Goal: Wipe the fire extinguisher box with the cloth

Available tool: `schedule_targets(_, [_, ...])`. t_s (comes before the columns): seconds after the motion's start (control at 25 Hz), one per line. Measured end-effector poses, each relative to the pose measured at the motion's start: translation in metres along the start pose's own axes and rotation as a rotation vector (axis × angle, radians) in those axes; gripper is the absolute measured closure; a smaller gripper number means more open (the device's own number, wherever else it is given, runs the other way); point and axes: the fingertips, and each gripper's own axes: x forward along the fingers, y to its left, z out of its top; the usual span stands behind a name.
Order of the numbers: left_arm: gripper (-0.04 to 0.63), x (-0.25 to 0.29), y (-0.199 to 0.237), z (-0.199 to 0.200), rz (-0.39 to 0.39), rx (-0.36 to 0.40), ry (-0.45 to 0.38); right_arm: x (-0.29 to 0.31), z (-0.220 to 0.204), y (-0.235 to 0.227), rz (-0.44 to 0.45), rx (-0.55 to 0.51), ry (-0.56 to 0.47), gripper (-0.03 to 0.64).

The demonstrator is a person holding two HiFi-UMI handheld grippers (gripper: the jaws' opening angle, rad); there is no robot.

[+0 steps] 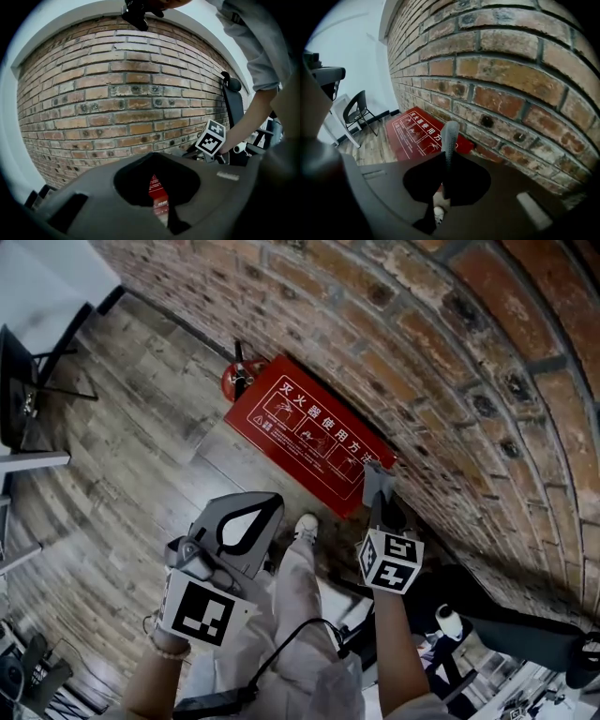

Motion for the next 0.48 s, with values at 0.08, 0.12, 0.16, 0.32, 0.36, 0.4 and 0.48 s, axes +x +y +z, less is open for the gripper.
schedule_targets(0.08, [0.598,0.002,-0.003,0.0,-0.012,0.003,0.002,-0.005,-0.012,-0.006,-0.022,0.025,0.014,0.598])
schedule_targets(0.12, [0.598,0.003,-0.005,0.0,-0.018,0.004,0.002,-0.007,-0.018,-0.009,-0.032,0.038,0.021,0.598])
schedule_targets(0.16, [0.598,0.004,-0.006,0.001,-0.022,0.004,0.001,-0.009,-0.024,-0.011,-0.043,0.051,0.029,0.598])
schedule_targets(0.32, [0.598,0.006,-0.009,0.001,-0.035,0.011,0.002,-0.011,-0.042,-0.014,-0.075,0.096,0.056,0.598])
schedule_targets(0.36, [0.598,0.006,-0.01,0.0,-0.037,0.012,0.002,-0.01,-0.045,-0.012,-0.078,0.104,0.061,0.598])
schedule_targets(0.4, [0.598,0.006,-0.01,0.0,-0.038,0.013,0.002,-0.008,-0.046,-0.01,-0.079,0.11,0.064,0.598])
schedule_targets(0.48, [0.598,0.005,-0.01,-0.001,-0.04,0.016,0.003,-0.004,-0.049,-0.003,-0.073,0.124,0.067,0.598])
